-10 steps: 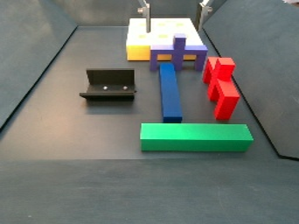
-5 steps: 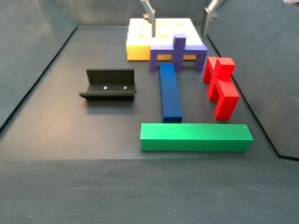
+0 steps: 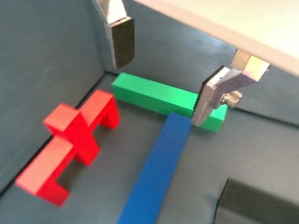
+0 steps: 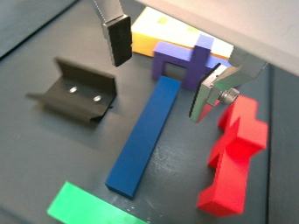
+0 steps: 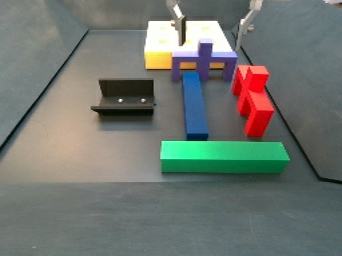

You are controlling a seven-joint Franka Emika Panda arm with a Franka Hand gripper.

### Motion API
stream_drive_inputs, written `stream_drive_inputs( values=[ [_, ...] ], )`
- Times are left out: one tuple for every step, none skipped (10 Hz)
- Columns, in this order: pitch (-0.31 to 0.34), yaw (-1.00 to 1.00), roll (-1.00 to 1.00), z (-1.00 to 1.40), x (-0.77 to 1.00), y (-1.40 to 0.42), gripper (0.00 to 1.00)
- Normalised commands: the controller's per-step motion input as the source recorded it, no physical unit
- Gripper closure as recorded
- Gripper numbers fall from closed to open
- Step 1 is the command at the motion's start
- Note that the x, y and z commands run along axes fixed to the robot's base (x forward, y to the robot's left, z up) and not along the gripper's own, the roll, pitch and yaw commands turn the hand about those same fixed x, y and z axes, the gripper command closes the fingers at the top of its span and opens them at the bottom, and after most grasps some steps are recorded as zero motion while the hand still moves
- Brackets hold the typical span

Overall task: Pick up the green object. Move up. Move to above the board. Insert the green object.
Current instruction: Pick up the green object.

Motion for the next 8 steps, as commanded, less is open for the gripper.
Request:
stream_drive_inputs(
  values=[
    [0.000, -0.99, -0.06, -0.02, 0.00, 0.00, 0.00],
    [0.000, -0.95, -0.08, -0.01, 0.00, 0.00, 0.00],
    [-0.003, -0.92, -0.10, 0.00, 0.00, 0.00, 0.00],
    [-0.007, -0.86, -0.10, 0.00, 0.00, 0.01, 0.00],
    [0.000, -0.87, -0.06, -0.01, -0.03, 0.04, 0.00],
    [0.000, -0.85, -0.05, -0.03, -0.07, 0.08, 0.00],
    [0.000, -0.81, -0.04, -0.02, -0.08, 0.12, 0.00],
    [0.000, -0.77, -0.03, -0.06, -0.12, 0.17, 0.00]
  ],
)
